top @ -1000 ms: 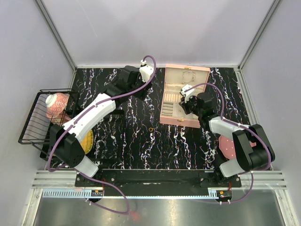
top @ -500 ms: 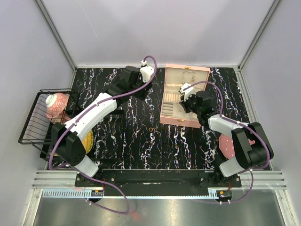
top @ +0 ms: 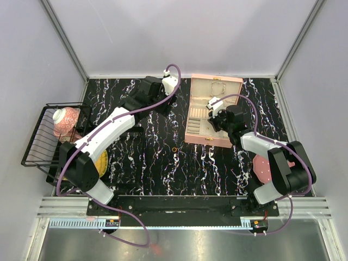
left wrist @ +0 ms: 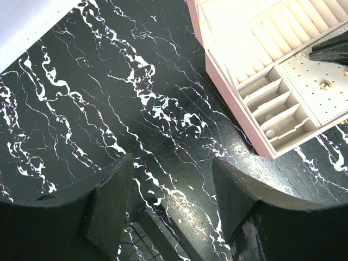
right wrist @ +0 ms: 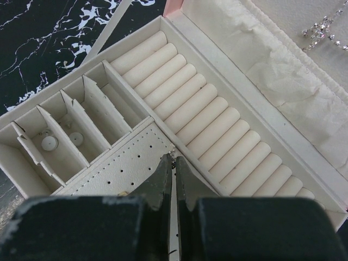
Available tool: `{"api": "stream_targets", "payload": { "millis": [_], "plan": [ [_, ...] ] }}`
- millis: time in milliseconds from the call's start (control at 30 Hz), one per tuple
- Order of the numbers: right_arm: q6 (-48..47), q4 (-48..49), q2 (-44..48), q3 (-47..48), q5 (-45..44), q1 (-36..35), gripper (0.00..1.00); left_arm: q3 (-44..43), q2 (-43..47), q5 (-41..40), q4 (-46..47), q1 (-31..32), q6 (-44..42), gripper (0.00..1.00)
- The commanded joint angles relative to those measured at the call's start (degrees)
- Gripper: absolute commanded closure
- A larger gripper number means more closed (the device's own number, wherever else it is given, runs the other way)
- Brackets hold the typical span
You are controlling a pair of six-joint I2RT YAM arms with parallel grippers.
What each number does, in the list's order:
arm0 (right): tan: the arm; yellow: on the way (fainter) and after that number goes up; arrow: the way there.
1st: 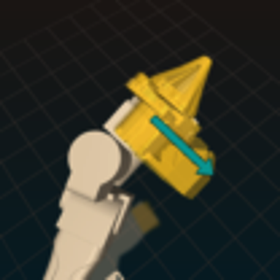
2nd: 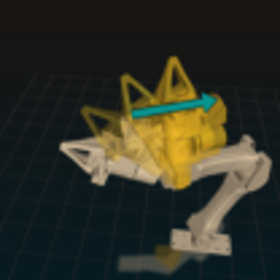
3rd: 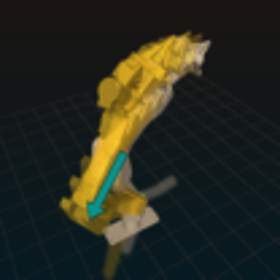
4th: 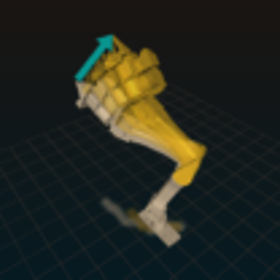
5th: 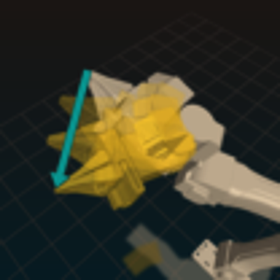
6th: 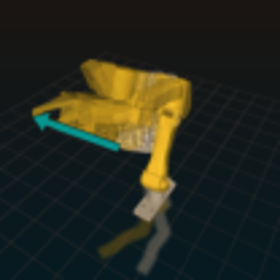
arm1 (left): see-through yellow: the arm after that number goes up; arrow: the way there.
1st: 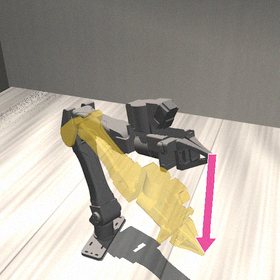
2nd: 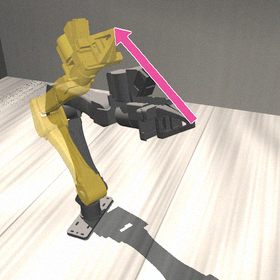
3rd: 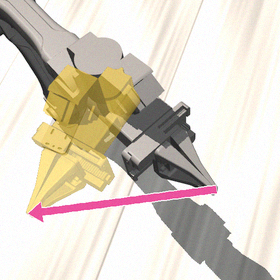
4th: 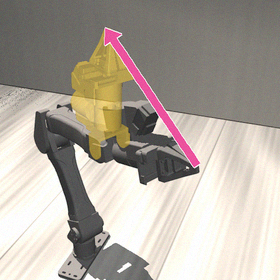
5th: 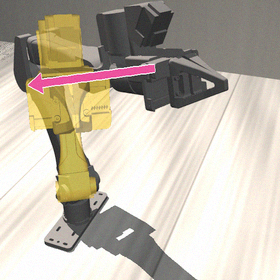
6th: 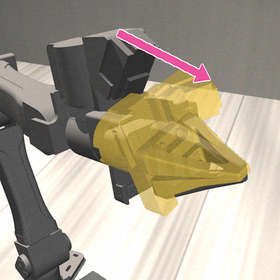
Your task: Organize the mixed jewelry
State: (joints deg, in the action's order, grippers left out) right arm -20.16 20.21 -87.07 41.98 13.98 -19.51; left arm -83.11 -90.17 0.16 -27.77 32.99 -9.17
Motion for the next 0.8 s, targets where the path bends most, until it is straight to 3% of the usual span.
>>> {"api": "stream_targets", "payload": {
  "millis": [0, 767],
  "plan": [
    [-1.02, 0.54, 0.14, 2.14, -1.23, -0.71, 1.0, -0.39, 0.17, 1.33, 1.31, -0.3, 0.91, 0.36],
    [-1.55, -0.78, 1.46, 1.0, -2.11, -0.79, 1.0, 0.14, -0.27, 1.77, 1.58, -0.3, 1.61, 0.35]
  ]
}}
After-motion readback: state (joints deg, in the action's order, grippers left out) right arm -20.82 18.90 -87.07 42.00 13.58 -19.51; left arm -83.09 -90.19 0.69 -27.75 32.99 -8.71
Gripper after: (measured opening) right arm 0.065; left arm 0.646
